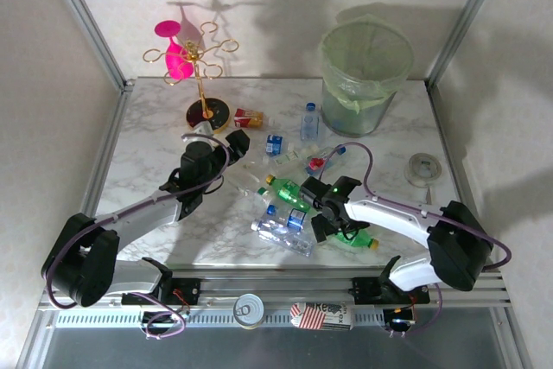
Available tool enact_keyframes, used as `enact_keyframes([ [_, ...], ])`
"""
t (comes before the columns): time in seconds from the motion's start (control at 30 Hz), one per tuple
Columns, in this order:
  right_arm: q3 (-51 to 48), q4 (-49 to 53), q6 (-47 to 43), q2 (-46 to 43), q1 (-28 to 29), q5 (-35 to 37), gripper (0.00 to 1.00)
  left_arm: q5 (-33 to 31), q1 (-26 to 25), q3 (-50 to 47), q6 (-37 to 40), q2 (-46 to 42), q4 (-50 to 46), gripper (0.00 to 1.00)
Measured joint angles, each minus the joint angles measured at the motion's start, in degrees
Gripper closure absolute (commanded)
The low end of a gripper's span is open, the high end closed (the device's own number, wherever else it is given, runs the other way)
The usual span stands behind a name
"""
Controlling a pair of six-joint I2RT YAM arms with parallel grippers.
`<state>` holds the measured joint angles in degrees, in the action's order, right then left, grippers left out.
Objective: Put the plastic bottles in the bin
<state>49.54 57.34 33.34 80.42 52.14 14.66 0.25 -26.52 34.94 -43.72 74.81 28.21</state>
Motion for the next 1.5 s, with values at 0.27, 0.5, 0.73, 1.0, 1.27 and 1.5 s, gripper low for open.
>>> enact_keyframes([
  [0.27,-1.75,-2.73,0.35,1.66,0.04,1.55,0.05,-0.22,0.00,1.18,0.24,0.00,-0.37,0.00],
  [0.5,-3.45,-6.08,0.17,3.61,0.04,1.79,0.09,-0.28,0.00,1.40,0.44,0.00,-1.01,0.00],
  [0.73,-4.00,-7.96,-0.59,3.87,0.04,1.75,0.21,-1.51,0.00,1.40,0.44,-0.13,-1.25,0.00],
  [1.0,-4.02,-8.55,-0.96,3.65,0.04,1.62,0.43,-2.86,0.00,1.40,0.46,-1.29,-1.38,0.00],
  [1.27,-3.50,-8.66,-1.97,-1.97,-0.15,1.14,0.54,-4.20,0.00,1.33,0.42,-2.14,-1.18,0.00],
  [1.5,4.24,-11.28,-5.95,-7.65,-8.37,-1.22,0.55,-4.59,0.07,0.33,0.39,-3.10,-0.72,0.00],
])
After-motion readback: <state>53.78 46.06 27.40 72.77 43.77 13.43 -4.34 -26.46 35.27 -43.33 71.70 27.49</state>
